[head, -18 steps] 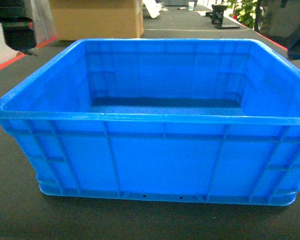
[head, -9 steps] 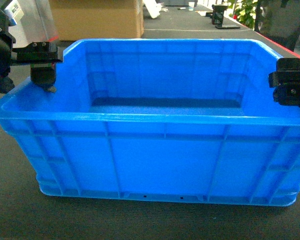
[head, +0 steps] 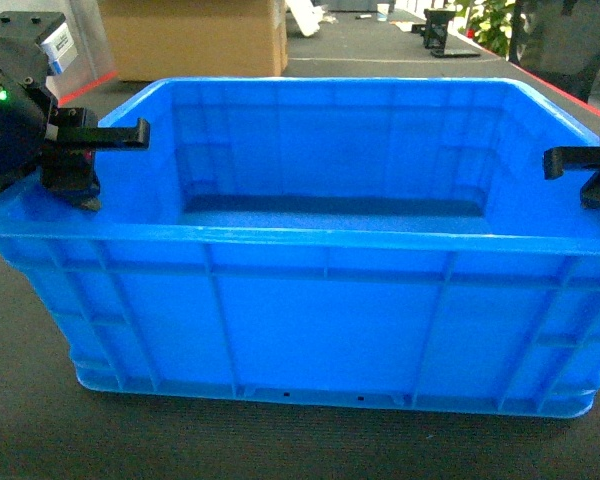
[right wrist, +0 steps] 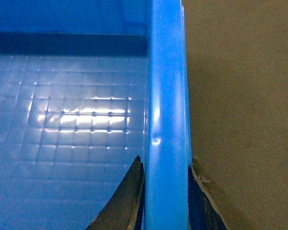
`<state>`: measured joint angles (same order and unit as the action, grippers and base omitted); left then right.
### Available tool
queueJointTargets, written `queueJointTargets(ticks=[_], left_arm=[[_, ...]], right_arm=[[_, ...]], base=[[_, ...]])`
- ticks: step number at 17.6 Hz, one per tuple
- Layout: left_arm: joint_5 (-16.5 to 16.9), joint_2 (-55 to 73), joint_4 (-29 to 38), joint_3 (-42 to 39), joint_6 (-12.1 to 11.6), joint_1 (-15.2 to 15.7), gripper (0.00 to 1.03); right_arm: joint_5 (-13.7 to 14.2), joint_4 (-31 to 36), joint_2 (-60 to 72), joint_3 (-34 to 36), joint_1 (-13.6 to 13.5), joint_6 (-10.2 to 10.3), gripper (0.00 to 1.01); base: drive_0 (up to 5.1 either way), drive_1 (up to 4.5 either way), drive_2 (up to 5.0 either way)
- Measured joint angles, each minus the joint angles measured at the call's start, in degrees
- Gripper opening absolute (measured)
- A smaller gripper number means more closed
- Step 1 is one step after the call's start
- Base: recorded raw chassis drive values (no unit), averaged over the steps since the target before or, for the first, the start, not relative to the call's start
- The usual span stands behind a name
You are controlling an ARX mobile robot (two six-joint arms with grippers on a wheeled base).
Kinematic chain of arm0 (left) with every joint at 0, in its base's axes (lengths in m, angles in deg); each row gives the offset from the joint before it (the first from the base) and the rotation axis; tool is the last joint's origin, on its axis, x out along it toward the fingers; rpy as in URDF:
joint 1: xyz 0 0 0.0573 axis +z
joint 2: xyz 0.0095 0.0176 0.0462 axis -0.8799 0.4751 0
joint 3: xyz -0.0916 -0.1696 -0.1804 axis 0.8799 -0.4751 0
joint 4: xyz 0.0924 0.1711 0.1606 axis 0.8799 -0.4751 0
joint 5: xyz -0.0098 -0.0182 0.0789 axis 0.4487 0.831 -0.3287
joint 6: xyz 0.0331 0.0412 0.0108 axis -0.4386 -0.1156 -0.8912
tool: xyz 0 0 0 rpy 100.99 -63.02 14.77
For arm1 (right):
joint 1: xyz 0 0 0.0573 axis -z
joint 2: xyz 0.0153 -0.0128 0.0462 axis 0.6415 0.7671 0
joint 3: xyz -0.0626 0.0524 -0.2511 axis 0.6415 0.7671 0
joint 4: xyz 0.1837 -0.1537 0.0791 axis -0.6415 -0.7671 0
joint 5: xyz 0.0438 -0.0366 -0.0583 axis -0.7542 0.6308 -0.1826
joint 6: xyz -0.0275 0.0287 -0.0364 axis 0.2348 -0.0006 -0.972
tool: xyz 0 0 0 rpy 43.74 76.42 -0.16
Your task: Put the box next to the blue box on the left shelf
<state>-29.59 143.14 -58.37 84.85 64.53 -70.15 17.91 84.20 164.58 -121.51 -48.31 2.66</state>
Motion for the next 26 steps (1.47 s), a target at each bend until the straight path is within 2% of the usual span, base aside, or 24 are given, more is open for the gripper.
queueJointTargets(ticks=[2,3,4,5,7,8,10,13,15,17,19,26], left_arm=[[-2.8,-1.7,1.5,-0.9,-0.3,-0.8,0.15],[-6.4,-4.7,5.5,-4.2,-2.7,-2.0,0.15],[-8.9,-7.7,8.2,-6.9,-3.9,-3.3,0.15],[-10.2,-11.6,10.0,-9.5,-3.6,-4.5,0.15],[-12.0,-18.9,13.0,-14.7,-1.7,-6.3,0.15],[-13.9,-23.8,14.2,-18.8,-0.3,-7.7,0.15],[-17.9,-36.2,9.0,-29.7,4.3,-12.2,0.15],[-20.4,-43.1,5.5,-33.6,7.5,-14.9,0.15],[-23.2,-48.3,3.3,-35.5,8.5,-17.5,0.15],[-26.0,-52.5,2.2,-37.2,9.5,-19.7,0.14],[-26.0,-53.1,3.1,-37.3,9.7,-19.8,0.14],[-25.8,-52.8,2.6,-37.3,10.0,-19.8,0.14]], right_arm=[[0.3,0.4,-2.0,1.7,-0.6,1.0,0.20],[0.2,0.7,-4.0,3.7,-0.7,2.1,0.20],[0.2,1.2,-5.8,5.2,-1.0,2.6,0.20],[0.3,1.8,-8.7,7.0,-1.0,3.0,0.20],[1.1,2.4,-15.4,9.8,-1.0,3.0,0.19],[1.2,2.4,-20.0,11.8,-1.0,2.2,0.19],[0.4,-2.3,-32.7,20.7,-1.0,1.7,0.19],[0.4,-4.0,-40.3,24.6,-1.0,1.3,0.19],[0.1,-5.9,-44.8,26.1,-1.2,1.2,0.19],[2.6,-5.9,-49.1,27.4,-3.0,0.0,0.19],[3.9,-5.3,-51.9,27.8,-3.6,-1.1,0.19],[3.9,-5.7,-51.5,27.8,-3.6,-1.3,0.19]], base=[[0.0,0.00,0.0],[0.0,0.00,0.0],[0.0,0.00,0.0],[0.0,0.00,0.0],[0.0,0.00,0.0],[0.0,0.00,0.0],[0.0,0.00,0.0],[0.0,0.00,0.0],[0.0,0.00,0.0],[0.0,0.00,0.0],[0.0,0.00,0.0],[0.0,0.00,0.0]])
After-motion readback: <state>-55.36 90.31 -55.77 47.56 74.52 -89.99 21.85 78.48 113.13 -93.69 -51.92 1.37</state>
